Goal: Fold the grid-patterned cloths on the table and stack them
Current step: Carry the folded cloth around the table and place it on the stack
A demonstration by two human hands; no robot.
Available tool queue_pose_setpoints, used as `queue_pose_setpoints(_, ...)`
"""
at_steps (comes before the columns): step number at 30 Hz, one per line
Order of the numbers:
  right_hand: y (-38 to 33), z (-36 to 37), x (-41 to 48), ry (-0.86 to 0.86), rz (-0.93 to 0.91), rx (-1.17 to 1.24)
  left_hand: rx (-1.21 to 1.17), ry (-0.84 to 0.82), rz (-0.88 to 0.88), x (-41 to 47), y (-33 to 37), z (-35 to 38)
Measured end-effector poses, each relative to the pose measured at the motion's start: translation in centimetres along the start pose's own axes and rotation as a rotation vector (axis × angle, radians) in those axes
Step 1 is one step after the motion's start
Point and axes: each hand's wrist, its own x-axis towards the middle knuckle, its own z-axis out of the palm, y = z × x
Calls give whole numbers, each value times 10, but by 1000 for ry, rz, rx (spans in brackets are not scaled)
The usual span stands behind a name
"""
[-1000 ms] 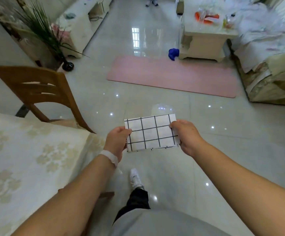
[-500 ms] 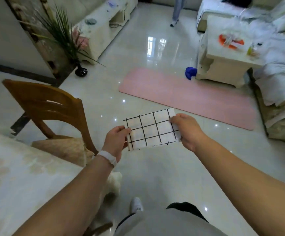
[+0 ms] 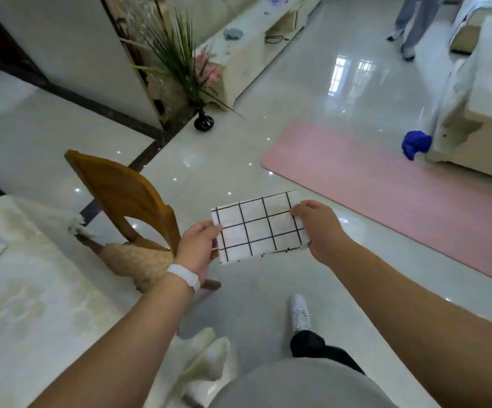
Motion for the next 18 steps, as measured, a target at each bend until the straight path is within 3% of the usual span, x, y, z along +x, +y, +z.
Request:
queue_pose_setpoints(8, -83, 3, 123, -181, -20, -58, -154, 135, 70, 59, 83, 77)
queue_pose_setpoints(18, -136, 67, 208, -363, 43, -145, -235, 304, 86, 117, 130, 63)
